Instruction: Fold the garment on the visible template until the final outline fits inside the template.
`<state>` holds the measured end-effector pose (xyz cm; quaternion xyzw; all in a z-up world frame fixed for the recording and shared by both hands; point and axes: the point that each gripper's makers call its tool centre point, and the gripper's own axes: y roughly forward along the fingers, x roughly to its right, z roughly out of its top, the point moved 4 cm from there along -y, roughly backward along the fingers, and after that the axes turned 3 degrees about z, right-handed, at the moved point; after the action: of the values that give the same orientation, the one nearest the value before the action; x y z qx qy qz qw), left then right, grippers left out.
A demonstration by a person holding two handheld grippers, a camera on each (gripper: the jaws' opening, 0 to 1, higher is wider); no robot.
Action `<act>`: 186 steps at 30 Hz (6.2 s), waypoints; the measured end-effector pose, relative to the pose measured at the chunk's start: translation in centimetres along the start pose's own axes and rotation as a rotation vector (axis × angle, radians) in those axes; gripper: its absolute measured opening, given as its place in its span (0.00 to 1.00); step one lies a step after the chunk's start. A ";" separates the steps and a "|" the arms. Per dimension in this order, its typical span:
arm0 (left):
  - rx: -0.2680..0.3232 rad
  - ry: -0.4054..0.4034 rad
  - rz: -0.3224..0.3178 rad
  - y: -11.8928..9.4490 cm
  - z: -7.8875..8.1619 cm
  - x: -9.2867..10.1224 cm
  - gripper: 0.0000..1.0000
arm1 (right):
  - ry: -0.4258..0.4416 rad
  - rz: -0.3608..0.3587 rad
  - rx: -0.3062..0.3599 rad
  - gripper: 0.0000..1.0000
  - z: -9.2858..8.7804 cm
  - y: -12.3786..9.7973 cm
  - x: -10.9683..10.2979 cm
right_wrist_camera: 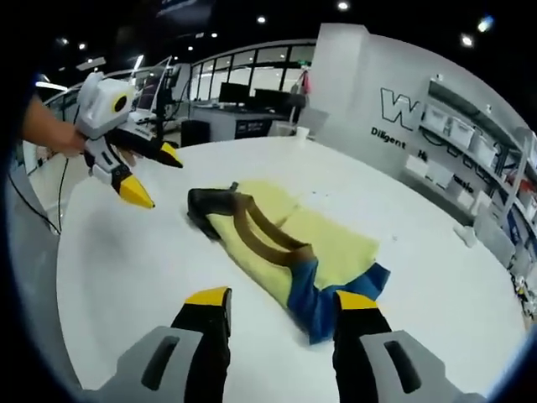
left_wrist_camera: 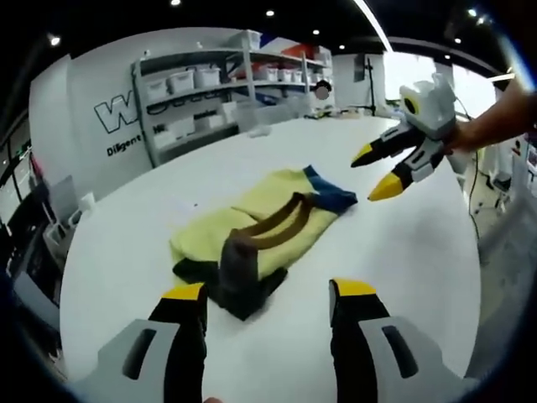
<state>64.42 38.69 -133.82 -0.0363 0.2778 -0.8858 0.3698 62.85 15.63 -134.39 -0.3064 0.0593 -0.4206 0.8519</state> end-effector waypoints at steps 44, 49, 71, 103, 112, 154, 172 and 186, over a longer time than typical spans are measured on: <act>-0.134 0.003 -0.111 6.1 -0.5 -3.4 0.31 | 0.066 0.057 -0.126 0.22 -1.4 6.1 3.0; -0.171 -0.007 -0.126 7.0 -0.6 -3.2 0.23 | 0.144 0.023 -0.134 0.19 -1.6 6.9 4.1; -0.317 0.016 -0.205 6.3 -2.9 -1.2 0.00 | 0.181 0.170 -0.299 0.00 -3.8 6.0 1.7; -0.399 0.017 -0.400 -1.6 -6.6 6.3 0.00 | 0.115 0.374 -0.476 0.00 -7.2 -2.1 -6.2; -0.409 0.023 -0.413 -3.5 -7.2 7.4 0.00 | 0.127 0.393 -0.496 0.00 -7.9 -3.8 -8.3; -0.410 -0.001 -0.517 -11.1 -7.7 13.4 0.00 | 0.154 0.449 -0.564 0.00 -9.0 -11.3 -14.8; -0.339 0.007 -0.609 -13.6 -6.5 15.4 0.00 | 0.198 0.449 -0.546 0.00 -7.4 -13.0 -15.6; -0.275 -0.025 -0.640 -14.4 -4.9 14.1 0.00 | 0.200 0.467 -0.526 0.00 -5.1 -14.0 -15.4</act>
<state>43.73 39.66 -132.52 -0.1818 0.3646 -0.9107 0.0682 41.60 18.42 -132.91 -0.4506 0.3171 -0.2129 0.8069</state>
